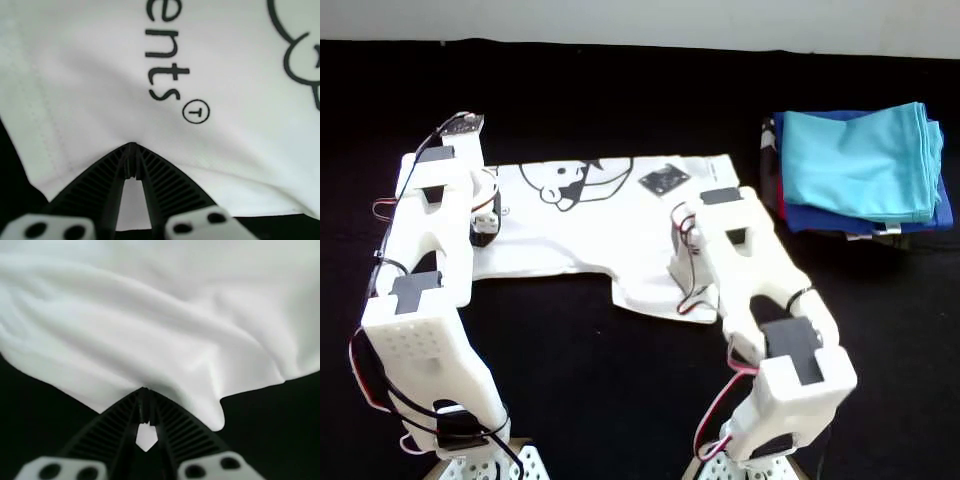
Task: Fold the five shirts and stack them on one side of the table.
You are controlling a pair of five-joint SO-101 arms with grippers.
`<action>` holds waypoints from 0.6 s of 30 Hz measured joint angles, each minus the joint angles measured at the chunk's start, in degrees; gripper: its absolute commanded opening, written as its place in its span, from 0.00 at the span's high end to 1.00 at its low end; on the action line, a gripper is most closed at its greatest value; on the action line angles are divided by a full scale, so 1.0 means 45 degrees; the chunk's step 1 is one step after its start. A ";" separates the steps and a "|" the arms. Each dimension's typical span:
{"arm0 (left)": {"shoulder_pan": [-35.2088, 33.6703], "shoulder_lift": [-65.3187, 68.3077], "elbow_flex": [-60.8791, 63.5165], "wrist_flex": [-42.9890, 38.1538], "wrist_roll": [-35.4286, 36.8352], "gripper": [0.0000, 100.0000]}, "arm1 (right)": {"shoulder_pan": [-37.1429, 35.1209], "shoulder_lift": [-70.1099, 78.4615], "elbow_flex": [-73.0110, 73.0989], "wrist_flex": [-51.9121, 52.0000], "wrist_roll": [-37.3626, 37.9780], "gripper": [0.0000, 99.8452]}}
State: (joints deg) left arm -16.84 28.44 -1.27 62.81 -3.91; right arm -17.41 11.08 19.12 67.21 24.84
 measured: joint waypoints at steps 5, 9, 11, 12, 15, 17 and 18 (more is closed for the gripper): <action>0.0000 0.0000 0.0000 0.0000 0.0000 0.99 | 0.0352 0.0274 -0.0918 0.0684 0.0000 0.99; 0.0000 0.0000 0.0000 0.0000 0.0000 0.99 | 0.0352 0.0274 -0.1836 0.2188 0.0000 0.94; 0.0000 0.0000 0.0000 0.0000 0.0000 0.99 | 0.0352 0.0274 -0.2149 0.2872 0.0000 0.91; 0.0000 0.0000 0.0000 0.0000 0.0000 0.99 | 0.0352 0.0274 -0.2208 0.3165 0.0000 0.92; 0.0000 0.0000 0.0000 0.0000 0.0000 0.99 | 0.0352 0.0313 -0.2227 0.3673 0.0000 0.92; 0.0000 0.0000 0.0000 0.0000 0.0000 0.99 | 0.0352 0.0371 -0.2247 0.3790 0.0000 0.92; 0.0000 0.0000 0.0000 0.0000 0.0000 0.99 | 0.0352 0.0391 -0.2247 0.3790 0.0000 0.92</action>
State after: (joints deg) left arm -16.84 28.44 -1.27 62.81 -3.91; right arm -15.82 12.84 9.01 84.26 24.84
